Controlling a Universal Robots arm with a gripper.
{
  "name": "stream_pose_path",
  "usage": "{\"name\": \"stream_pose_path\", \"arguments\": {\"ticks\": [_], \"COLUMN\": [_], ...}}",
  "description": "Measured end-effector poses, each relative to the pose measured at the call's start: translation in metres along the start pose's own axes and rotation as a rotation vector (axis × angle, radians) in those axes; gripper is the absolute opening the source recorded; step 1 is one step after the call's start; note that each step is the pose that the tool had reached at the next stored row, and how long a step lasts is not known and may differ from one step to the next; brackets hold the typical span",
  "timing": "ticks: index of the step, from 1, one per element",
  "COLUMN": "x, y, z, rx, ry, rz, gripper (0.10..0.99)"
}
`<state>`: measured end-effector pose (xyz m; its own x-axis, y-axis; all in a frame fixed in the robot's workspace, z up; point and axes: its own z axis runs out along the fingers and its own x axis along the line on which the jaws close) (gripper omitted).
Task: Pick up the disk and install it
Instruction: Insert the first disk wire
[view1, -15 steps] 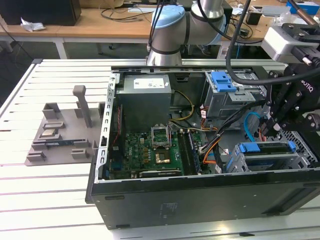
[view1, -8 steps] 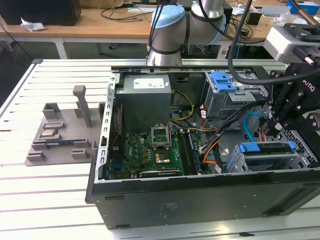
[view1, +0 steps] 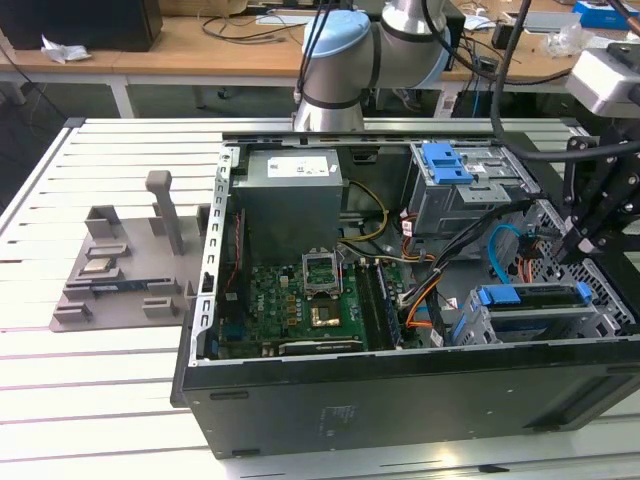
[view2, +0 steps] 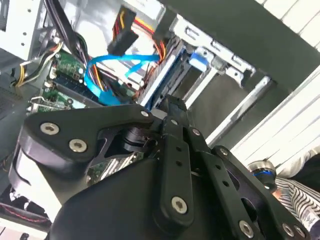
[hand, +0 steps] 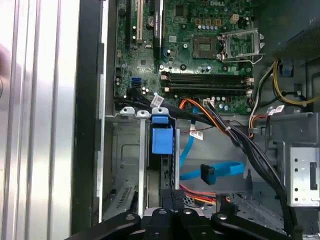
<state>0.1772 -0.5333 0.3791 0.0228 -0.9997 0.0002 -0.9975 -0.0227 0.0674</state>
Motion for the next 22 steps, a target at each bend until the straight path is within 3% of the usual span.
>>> {"name": "stream_pose_path", "arguments": {"ticks": [1,4,6,12,14,17,19,22], "x": [-0.0144,-0.0518,-0.0547,-0.0550,-0.0551,-0.0553,-0.0580,-0.0593], "y": [-0.0069,-0.0185,-0.0196,-0.0200,-0.0200,-0.0201,-0.0204,-0.0206], "z": [0.0026,0.0091,0.0128,0.0131,0.0131,0.0136,0.0159,0.0192], "rx": [-0.001,-0.002,-0.002,-0.002,-0.002,-0.002,-0.002,-0.002], "ry": [0.0063,0.0135,0.0149,0.0150,0.0150,0.0155,0.0203,0.0392], "rz": [0.000,0.001,0.001,0.001,0.001,0.001,0.001,0.003], "gripper": [0.106,0.106,0.106,0.114,0.235,0.302,0.302,0.302]}}
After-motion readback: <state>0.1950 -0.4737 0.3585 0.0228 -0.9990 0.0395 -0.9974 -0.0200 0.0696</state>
